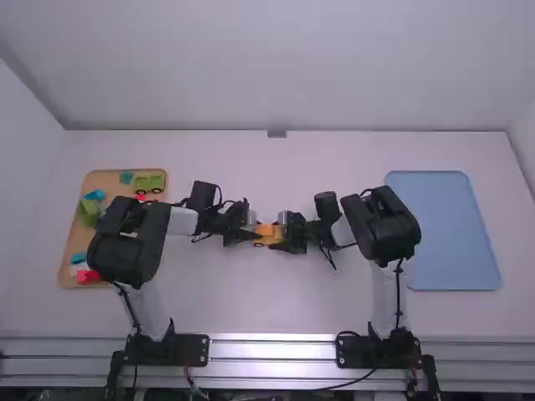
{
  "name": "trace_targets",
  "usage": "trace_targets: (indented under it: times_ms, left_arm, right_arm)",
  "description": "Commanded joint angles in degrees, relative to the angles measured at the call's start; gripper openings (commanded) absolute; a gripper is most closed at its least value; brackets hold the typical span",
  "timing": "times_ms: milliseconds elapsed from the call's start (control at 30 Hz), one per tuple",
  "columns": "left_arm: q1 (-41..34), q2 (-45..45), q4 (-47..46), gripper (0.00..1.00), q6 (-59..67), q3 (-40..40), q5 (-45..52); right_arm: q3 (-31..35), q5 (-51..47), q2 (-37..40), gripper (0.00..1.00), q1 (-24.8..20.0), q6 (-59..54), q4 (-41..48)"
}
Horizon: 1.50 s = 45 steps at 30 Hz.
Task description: Assemble lego blocks to make yellow taxi
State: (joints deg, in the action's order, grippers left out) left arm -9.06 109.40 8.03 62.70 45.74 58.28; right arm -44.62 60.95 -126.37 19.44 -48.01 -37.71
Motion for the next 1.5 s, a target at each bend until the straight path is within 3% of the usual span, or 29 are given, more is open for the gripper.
trace_targets:
  times_ms: [0,133,267,933,1000,1067,1200,1267,1467]
  left_arm:
    - [-1.0,1.3,-0.2,0.06,-0.3,-0.4,0.6]
    - [-2.0,1.3,-0.2,0.05,-0.3,-0.4,0.3]
    - [-3.9,1.3,-1.4,0.02,-0.4,-0.4,-6.0]
    - [-8.5,1.3,-7.2,0.02,-4.9,-0.4,-21.6]
    - [-8.7,1.3,-7.0,0.07,-4.4,-0.4,-20.5]
    - [-8.1,1.3,-5.7,0.24,-3.8,-0.4,-19.0]
    - [-7.7,1.3,-2.0,0.23,-5.1,-0.4,-15.3]
    - [-7.3,1.2,-0.5,0.31,-5.4,-0.4,-13.2]
    - [-4.5,-0.1,1.0,0.36,-5.2,-0.4,-8.1]
  right_arm:
    - [-0.4,-0.5,-0.9,0.38,0.1,-0.5,0.6]
    - [-0.4,-0.5,-0.9,0.38,0.1,-0.5,0.7]
    - [-0.4,-0.5,-0.9,0.38,0.1,-0.5,0.7]
    - [-0.4,-0.5,-0.9,0.4,0.1,-0.4,0.5]
    - [-0.4,-0.6,-0.8,0.4,0.1,-0.5,0.6]
    - [-0.4,-0.8,-0.9,0.41,0.1,-0.4,0.7]
    - [-0.4,-0.8,-0.8,0.43,0.1,-0.4,0.7]
    - [-0.4,-0.7,-0.9,0.44,0.1,-0.4,0.6]
    - [-0.4,-0.7,-0.9,0.47,0.1,-0.2,0.7]
